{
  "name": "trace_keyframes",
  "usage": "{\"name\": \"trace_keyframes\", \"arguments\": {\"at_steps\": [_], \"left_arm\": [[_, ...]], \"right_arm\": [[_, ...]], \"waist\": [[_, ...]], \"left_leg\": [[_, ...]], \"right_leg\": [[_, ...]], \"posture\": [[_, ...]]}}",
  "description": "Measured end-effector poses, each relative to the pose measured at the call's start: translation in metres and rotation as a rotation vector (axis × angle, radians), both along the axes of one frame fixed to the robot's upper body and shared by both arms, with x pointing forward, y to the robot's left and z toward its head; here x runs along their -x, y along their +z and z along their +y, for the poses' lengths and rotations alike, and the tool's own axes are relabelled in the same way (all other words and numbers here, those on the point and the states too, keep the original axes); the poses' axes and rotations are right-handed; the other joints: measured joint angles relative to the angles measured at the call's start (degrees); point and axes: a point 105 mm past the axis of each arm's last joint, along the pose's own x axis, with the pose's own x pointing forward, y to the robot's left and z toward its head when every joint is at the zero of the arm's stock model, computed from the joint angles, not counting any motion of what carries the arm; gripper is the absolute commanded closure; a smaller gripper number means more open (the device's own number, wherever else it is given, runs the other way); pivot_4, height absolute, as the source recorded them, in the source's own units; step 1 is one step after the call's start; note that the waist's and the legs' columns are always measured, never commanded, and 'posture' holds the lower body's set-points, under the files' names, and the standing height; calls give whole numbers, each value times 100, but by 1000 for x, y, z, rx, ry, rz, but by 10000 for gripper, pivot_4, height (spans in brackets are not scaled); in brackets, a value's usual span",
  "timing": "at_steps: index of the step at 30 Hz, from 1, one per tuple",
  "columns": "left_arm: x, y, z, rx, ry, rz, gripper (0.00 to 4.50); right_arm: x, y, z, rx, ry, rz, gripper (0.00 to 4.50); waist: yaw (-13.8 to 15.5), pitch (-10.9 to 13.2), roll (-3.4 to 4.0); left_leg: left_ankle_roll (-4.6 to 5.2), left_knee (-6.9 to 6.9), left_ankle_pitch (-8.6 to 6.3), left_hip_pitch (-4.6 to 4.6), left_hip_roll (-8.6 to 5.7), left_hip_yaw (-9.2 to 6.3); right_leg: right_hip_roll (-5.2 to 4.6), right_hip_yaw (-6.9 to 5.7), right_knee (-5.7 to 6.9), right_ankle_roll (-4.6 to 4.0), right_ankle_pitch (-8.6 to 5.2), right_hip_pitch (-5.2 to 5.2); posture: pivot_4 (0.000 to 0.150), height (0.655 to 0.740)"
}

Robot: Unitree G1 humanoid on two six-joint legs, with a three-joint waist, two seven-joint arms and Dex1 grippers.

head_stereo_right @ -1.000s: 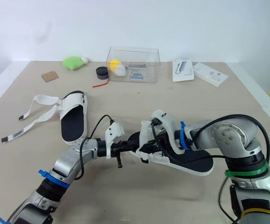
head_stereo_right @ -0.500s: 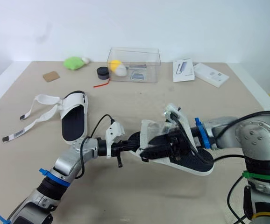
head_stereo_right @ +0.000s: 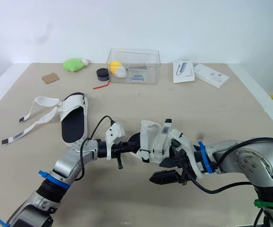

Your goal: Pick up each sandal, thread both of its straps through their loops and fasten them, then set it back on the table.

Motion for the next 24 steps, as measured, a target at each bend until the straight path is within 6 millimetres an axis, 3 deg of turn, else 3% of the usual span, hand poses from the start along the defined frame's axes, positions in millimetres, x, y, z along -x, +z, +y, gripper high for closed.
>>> {"name": "trace_keyframes", "arguments": {"at_steps": [6,12,19,20,21,24], "left_arm": [[0,0,2,-3,5,1,45000],[0,-1,4,-2,14,2,45000],[-1,-1,4,-1,16,2,45000],[-1,-1,4,-1,16,2,45000],[-1,-1,4,-1,17,2,45000],[-1,0,4,-1,14,2,45000]], "right_arm": [[-2,-4,9,-27,16,-12,509],[-21,-10,19,-41,-50,-74,509],[-24,-17,31,-57,-61,-72,509],[-24,-18,31,-54,-63,-72,4412],[-24,-18,31,-54,-67,-71,5602],[-27,-19,34,-62,-81,-78,16840]], "waist": [[-2,0,0],[2,-1,2],[3,-1,2],[3,-1,2],[2,-1,2],[4,-1,3]], "left_leg": [[0,12,0,2,20,2],[0,23,0,3,31,5],[0,25,0,2,31,9],[0,25,0,2,31,10],[0,24,0,2,31,10],[0,24,0,2,32,8]], "right_leg": [[19,2,0,-17,10,1],[33,7,7,-23,16,0],[33,13,8,-22,16,-2],[33,14,8,-22,16,-2],[33,14,8,-22,16,-2],[35,13,9,-23,16,-2]], "posture": [[1500,7400],[1500,7400],[1500,7400],[1500,7400],[1500,7400],[1500,7400]]}}
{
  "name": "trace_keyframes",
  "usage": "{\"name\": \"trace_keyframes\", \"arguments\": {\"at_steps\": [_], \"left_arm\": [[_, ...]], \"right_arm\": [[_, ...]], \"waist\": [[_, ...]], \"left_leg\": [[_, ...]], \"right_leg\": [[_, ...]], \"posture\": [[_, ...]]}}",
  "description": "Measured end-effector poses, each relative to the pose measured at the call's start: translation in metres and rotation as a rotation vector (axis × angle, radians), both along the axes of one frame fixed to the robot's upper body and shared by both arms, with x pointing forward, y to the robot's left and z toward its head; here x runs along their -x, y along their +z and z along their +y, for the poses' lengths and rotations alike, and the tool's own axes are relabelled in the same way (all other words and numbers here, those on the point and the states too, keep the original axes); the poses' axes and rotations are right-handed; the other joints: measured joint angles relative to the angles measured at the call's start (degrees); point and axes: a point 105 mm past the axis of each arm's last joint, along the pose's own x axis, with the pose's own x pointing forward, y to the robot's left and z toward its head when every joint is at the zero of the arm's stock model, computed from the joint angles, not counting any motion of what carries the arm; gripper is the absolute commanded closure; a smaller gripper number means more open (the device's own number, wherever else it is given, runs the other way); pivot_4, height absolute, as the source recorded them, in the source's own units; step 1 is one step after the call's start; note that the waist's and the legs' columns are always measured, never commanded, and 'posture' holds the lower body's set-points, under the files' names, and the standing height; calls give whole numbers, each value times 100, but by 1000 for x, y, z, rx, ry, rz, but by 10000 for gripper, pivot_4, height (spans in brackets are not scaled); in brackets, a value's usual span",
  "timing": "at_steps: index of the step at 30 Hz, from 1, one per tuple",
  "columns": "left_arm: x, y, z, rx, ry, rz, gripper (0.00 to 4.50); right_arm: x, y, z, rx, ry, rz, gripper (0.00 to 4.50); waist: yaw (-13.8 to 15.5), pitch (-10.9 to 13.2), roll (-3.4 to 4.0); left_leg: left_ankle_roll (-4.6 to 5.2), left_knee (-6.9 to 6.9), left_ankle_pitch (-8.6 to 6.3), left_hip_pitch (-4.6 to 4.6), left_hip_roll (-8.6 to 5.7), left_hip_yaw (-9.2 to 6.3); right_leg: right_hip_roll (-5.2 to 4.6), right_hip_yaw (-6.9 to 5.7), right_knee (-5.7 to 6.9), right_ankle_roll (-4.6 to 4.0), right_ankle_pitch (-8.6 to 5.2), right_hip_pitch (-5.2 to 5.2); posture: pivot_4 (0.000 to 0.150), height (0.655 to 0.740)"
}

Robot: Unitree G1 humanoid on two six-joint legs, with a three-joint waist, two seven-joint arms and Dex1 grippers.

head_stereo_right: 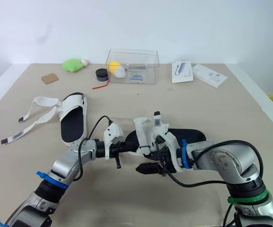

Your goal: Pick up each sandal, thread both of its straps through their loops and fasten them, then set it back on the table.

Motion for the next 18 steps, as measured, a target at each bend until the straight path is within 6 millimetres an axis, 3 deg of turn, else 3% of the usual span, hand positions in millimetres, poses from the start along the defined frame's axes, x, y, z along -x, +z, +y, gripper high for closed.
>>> {"name": "trace_keyframes", "arguments": {"at_steps": [4,6,7,11,18], "left_arm": [[0,0,-1,1,-7,2,45000],[0,0,-1,1,-8,2,45000],[0,0,-1,2,-8,2,45000],[1,0,-1,3,-7,4,45000],[1,-1,-1,6,-2,5,45000]], "right_arm": [[-3,3,-2,0,-14,-15,34682],[-4,2,-4,2,-26,-7,42383],[-5,1,-5,6,-36,1,44115],[-2,-8,-11,22,-51,33,44115],[36,-25,-15,67,50,114,44115]], "waist": [[0,0,0],[0,0,0],[0,0,0],[1,0,0],[4,-2,1]], "left_leg": [[0,0,0,-2,-2,1],[-1,0,-1,-3,-2,0],[-1,0,-1,-3,-2,0],[-1,-1,-1,-3,-2,-2],[-2,-3,-2,-1,-1,-4]], "right_leg": [[-2,0,0,2,-3,0],[-2,0,0,3,-4,0],[-3,0,-1,2,-4,0],[-2,0,0,1,-5,0],[0,-1,-1,3,-10,2]], "posture": [[1500,7400],[1500,7400],[1500,7400],[1500,7400],[1500,7400]]}}
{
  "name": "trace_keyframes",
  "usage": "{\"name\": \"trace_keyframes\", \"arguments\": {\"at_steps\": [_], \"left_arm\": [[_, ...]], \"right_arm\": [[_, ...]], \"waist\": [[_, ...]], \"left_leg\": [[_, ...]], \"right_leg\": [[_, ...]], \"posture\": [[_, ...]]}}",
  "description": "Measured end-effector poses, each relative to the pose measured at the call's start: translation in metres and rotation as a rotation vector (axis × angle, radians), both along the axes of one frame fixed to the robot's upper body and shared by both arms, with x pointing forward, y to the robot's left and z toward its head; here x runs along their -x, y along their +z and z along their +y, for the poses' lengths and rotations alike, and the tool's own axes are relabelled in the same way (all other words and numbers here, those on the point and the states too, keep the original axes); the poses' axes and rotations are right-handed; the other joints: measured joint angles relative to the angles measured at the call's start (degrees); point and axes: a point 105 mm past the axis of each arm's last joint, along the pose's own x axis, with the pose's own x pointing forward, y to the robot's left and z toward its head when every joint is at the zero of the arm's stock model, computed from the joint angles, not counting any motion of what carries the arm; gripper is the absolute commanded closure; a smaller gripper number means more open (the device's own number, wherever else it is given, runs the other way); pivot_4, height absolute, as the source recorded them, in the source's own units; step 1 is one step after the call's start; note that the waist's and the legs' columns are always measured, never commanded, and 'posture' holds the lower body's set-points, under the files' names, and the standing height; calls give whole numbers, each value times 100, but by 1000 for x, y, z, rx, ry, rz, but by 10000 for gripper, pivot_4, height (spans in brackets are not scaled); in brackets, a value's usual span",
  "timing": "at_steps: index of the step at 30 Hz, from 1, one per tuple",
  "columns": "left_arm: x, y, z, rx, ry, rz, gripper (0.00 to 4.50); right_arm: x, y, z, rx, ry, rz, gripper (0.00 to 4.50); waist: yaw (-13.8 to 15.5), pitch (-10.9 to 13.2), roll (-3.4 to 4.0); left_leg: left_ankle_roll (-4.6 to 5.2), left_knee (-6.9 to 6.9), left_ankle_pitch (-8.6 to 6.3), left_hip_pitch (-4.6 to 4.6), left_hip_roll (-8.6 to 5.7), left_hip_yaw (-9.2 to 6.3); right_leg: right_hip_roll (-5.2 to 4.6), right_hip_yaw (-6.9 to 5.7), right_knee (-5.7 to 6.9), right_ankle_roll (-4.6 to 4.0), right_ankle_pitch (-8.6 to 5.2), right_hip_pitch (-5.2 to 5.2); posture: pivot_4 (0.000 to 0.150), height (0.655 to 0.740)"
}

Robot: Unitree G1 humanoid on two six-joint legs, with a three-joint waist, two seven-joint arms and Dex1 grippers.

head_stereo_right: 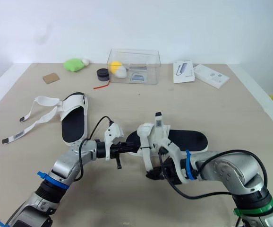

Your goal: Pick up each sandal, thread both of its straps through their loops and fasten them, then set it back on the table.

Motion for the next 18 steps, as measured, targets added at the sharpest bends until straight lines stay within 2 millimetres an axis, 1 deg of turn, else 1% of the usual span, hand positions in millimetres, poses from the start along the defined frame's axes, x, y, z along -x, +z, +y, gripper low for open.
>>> {"name": "trace_keyframes", "arguments": {"at_steps": [5,6,8,9,10,12,13,14,15,16,17,18], "left_arm": [[0,0,0,1,3,0,45000],[0,0,0,1,2,0,45000],[1,0,-1,1,0,-1,45000],[1,0,-1,1,-1,0,45000],[1,0,-1,1,-2,0,45000],[1,-1,-1,0,-1,2,45000],[1,-1,-1,0,-1,2,45000],[2,-1,-2,-1,-5,1,45000],[2,-1,-1,-2,-2,0,45000],[1,-1,0,-3,0,0,45000],[2,-1,-1,-3,-1,-1,45000],[2,-1,0,-2,0,0,45000]], "right_arm": [[10,-2,0,-3,32,0,44115],[11,-2,0,-1,38,-4,40783],[16,-1,-1,12,79,-30,32263],[17,0,-1,18,99,-52,26938],[19,2,-6,44,149,-120,22816],[18,4,-17,94,201,-204,12185],[18,4,-17,95,201,-206,10845],[20,4,-31,157,298,-323,7372],[18,6,-34,169,340,-386,3461],[16,7,-37,173,365,-438,1327],[12,12,-40,165,435,-565,1327],[10,16,-41,161,471,-628,1327]], "waist": [[0,-1,0],[0,-2,1],[1,-2,2],[2,-2,2],[10,-2,2],[6,-5,-3],[6,-5,-3],[12,-5,-3],[10,-10,-10],[11,-10,-13],[11,-10,-10],[9,-11,-7]], "left_leg": [[0,0,0,1,0,0],[-1,0,0,1,0,1],[-2,-1,-1,0,-1,-1],[-3,-1,-2,0,-1,-2],[-4,-1,-3,-1,-7,-4],[-8,1,-5,2,-7,1],[-8,1,-5,1,-7,1],[-9,2,-5,2,-10,2],[-13,0,-8,8,-10,6],[-13,0,-8,8,-11,3],[-13,1,-8,8,-13,6],[-13,1,-8,9,-15,6]], "right_leg": [[0,-1,0,-2,-1,0],[0,-1,0,-1,-2,0],[-1,-2,0,0,-7,0],[-1,-3,0,1,-8,1],[-4,-4,0,5,-11,1],[-8,-4,-3,6,-11,2],[-8,-4,-3,6,-11,2],[-12,-5,-4,6,-11,1],[-15,-9,-4,8,-15,6],[-14,-10,-4,8,-15,7],[-15,-8,-4,9,-14,6],[-15,-8,-4,9,-14,7]], "posture": [[1500,7400],[1500,7400],[1500,7400],[1500,7400],[1500,7400],[1500,7400],[1500,7400],[1500,7400],[1500,7400],[1500,7400],[1500,7400],[1500,7400]]}}
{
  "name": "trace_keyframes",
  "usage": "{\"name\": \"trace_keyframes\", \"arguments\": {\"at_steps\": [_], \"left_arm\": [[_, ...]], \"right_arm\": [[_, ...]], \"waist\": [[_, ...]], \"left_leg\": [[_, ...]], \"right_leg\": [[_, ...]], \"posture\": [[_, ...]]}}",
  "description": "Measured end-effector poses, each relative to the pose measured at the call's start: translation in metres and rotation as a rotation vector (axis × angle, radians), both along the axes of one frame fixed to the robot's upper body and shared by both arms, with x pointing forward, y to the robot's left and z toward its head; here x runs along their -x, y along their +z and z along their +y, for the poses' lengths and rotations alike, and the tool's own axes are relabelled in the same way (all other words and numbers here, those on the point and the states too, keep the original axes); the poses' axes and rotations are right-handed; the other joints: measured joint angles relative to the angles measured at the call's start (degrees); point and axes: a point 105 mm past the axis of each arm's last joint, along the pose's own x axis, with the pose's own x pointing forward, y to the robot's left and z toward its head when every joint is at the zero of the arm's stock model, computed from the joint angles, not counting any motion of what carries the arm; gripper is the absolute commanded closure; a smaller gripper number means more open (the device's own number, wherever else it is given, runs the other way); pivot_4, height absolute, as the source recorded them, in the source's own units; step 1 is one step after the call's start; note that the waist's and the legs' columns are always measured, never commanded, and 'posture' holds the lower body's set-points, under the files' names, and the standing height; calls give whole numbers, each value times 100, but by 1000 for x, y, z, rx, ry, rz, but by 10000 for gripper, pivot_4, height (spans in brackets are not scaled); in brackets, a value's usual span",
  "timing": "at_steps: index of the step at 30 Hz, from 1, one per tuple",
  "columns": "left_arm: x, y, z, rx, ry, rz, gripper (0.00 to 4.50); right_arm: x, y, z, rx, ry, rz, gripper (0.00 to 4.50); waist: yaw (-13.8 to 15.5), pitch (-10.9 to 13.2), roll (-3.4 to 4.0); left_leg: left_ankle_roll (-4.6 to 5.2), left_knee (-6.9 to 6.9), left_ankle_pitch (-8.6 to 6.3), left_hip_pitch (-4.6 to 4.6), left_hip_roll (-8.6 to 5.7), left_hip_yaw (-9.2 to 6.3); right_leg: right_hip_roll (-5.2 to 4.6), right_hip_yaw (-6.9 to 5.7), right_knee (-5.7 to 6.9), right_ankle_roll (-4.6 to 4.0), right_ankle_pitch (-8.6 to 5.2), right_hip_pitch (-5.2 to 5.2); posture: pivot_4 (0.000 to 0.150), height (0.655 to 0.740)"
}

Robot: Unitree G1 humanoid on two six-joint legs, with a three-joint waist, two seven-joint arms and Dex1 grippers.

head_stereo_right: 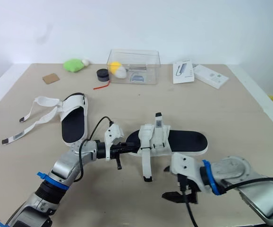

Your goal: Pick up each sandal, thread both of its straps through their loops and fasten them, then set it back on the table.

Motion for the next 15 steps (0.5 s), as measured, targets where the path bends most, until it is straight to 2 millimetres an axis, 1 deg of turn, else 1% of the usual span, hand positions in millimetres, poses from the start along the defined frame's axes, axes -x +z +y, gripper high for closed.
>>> {"name": "trace_keyframes", "arguments": {"at_steps": [1,2,5,6,7,10,12,13,15], "left_arm": [[0,0,0,-1,0,0,45000],[0,0,1,-1,3,1,45000],[0,-1,1,-1,7,4,45000],[0,-1,0,1,5,7,45000],[1,-1,-1,2,4,7,45000],[1,-1,-1,4,1,5,45000],[2,-1,0,3,2,7,45000],[2,-2,0,3,3,8,45000],[2,-2,1,2,7,10,45000]], "right_arm": [[-1,5,-1,2,82,-99,1327],[-11,16,2,4,247,-377,1327],[-22,25,11,28,476,-745,1327],[-22,23,15,42,576,-856,1327],[-20,18,17,52,659,-929,1327],[-14,-3,17,52,815,-995,1327],[-14,-5,17,43,855,-1032,1327],[-14,-5,18,40,871,-1050,1327],[-16,-7,22,30,881,-1081,1327]], "waist": [[0,-1,2],[-4,1,-4],[-13,0,0],[-11,1,4],[-6,2,2],[0,2,2],[0,2,0],[-1,3,-6],[-2,-3,-22]], "left_leg": [[0,0,0,1,-1,0],[0,1,0,7,2,1],[-1,4,1,21,-5,9],[-2,3,2,23,-6,10],[-3,1,2,23,-7,10],[-4,-12,2,29,-5,9],[-9,-16,-2,47,-8,17],[-11,-16,-3,53,-10,20],[-11,-16,-3,64,-6,23]], "right_leg": [[1,0,0,0,0,2],[9,0,0,-1,0,6],[12,6,1,-1,4,14],[12,7,3,-1,5,15],[13,7,5,-3,3,17],[12,22,13,-6,-7,17],[3,41,38,-4,-8,20],[1,46,44,-17,-16,22],[3,49,47,-22,-21,27]], "posture": [[1500,7400],[1500,7400],[1500,7400],[1500,7400],[1500,7400],[1500,7400],[1500,7400],[1500,7400],[1500,7400]]}}
